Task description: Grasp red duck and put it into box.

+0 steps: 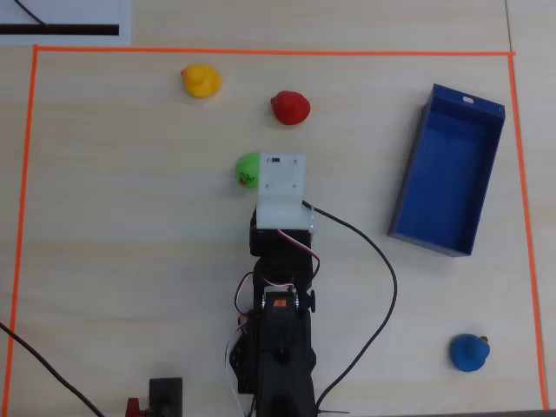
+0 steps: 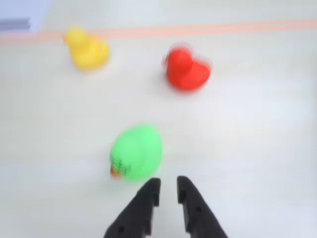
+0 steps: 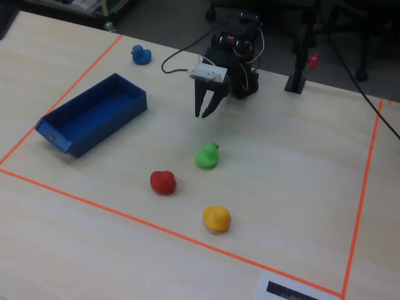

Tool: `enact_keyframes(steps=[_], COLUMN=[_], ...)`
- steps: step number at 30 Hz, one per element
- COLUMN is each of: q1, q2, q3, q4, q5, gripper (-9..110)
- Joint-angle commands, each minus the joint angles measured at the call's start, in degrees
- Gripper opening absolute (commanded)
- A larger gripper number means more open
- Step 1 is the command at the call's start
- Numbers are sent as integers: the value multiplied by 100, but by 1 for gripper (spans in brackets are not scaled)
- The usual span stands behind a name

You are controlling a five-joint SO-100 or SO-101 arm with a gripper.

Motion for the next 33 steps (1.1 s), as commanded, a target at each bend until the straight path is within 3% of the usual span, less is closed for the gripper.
enact_keyframes(steps=[1, 4, 17, 33], q1=[272, 422, 264, 352], q2=[-1362, -2839, -7365, -10178], q3=[-281, -800, -2391, -3806], q4=[-1459, -2593, -6390, -8007], q5=[-18, 0, 97, 35], gripper=[6, 14, 22, 25])
